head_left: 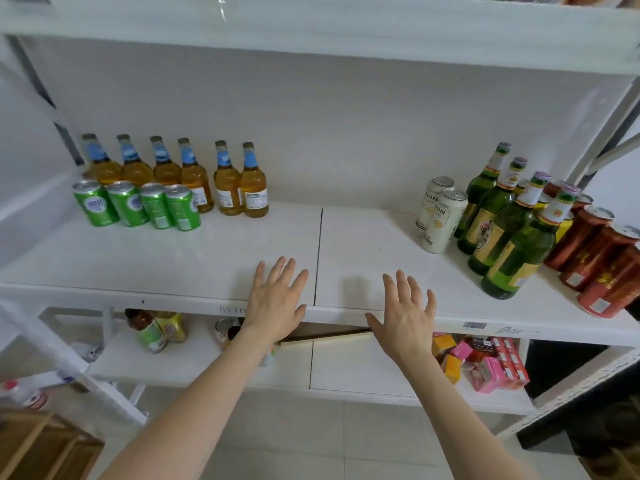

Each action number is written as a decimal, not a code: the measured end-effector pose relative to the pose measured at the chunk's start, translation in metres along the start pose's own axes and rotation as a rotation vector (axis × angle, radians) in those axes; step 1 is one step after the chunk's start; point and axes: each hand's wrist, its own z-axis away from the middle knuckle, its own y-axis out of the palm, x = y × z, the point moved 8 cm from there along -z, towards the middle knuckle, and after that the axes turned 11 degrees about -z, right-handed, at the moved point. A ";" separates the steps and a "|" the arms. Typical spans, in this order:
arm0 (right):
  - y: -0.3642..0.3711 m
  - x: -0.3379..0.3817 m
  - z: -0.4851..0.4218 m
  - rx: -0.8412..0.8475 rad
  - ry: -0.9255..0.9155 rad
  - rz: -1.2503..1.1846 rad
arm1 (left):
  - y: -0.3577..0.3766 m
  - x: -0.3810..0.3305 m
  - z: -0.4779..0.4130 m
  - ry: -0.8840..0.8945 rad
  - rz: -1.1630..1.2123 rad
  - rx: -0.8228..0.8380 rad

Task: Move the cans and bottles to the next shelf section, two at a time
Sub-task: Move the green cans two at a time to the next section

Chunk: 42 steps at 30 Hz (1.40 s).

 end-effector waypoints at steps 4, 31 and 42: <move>0.009 0.053 0.000 -0.039 0.033 0.009 | 0.009 0.056 0.013 0.003 -0.019 0.012; 0.100 0.348 -0.104 -0.041 0.029 -0.031 | 0.122 0.365 -0.003 -0.056 -0.041 0.012; 0.140 0.441 -0.157 -0.017 0.074 -0.083 | 0.167 0.448 -0.042 -0.021 0.076 -0.032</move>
